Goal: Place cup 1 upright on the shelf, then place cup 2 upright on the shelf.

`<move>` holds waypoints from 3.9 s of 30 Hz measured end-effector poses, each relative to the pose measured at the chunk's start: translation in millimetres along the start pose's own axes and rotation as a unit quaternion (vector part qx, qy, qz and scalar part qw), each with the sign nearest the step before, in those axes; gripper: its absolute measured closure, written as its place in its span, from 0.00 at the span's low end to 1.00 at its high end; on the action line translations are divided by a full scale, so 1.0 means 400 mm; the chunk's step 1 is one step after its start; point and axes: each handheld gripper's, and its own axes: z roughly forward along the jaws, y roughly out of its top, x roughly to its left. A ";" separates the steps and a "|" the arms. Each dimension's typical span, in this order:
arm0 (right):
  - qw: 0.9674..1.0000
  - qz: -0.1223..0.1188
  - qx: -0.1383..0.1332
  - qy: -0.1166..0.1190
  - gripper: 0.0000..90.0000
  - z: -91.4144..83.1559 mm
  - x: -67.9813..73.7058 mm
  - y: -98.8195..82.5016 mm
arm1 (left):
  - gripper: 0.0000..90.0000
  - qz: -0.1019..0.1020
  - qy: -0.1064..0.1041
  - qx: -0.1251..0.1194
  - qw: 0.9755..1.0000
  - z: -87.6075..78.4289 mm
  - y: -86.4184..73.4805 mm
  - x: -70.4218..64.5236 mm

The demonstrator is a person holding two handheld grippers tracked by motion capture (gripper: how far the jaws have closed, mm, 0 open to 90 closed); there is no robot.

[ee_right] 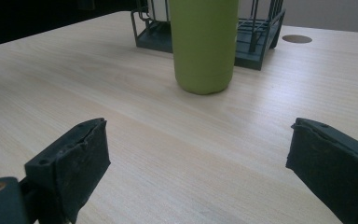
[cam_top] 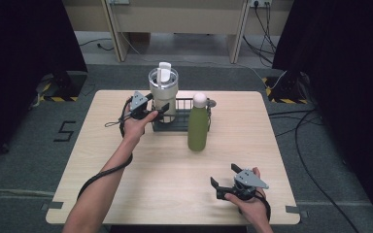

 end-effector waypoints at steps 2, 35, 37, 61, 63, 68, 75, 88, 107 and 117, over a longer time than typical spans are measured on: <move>1.000 0.000 0.000 0.000 0.06 0.000 0.000 0.000 | 0.16 -0.001 0.002 0.000 1.000 -0.008 0.000 0.002; 1.000 0.000 -0.001 -0.005 0.06 0.001 -0.005 0.003 | 0.16 0.020 -0.012 0.006 1.000 -0.155 -0.037 -0.011; 1.000 0.000 -0.002 -0.005 0.06 0.002 -0.006 0.003 | 0.16 0.019 -0.014 0.005 1.000 -0.165 -0.042 -0.016; 0.999 0.003 -0.024 -0.023 0.06 -0.012 -0.026 0.028 | 0.16 0.011 -0.020 0.002 1.000 -0.265 -0.087 -0.044; 0.999 0.001 -0.025 -0.025 0.06 -0.012 -0.027 0.032 | 0.16 0.009 -0.017 0.000 1.000 -0.281 -0.091 -0.045; 0.999 -0.002 -0.030 -0.026 0.06 -0.006 -0.029 0.046 | 0.15 0.006 -0.015 -0.003 1.000 -0.305 -0.108 -0.054; 0.999 -0.007 -0.039 -0.023 0.05 -0.001 -0.031 0.074 | 0.16 -0.002 -0.020 0.001 1.000 -0.317 -0.121 -0.069; 0.998 -0.021 -0.062 -0.023 0.01 0.052 -0.027 0.149 | 0.16 0.000 -0.013 -0.004 1.000 -0.343 -0.125 -0.072; 0.997 -0.022 -0.071 -0.015 0.02 0.189 -0.042 0.256 | 0.16 -0.008 -0.009 -0.002 1.000 -0.342 -0.129 -0.065; 0.997 -0.033 -0.076 -0.006 0.04 0.244 -0.035 0.315 | 0.16 -0.010 -0.007 -0.002 1.000 -0.340 -0.130 -0.063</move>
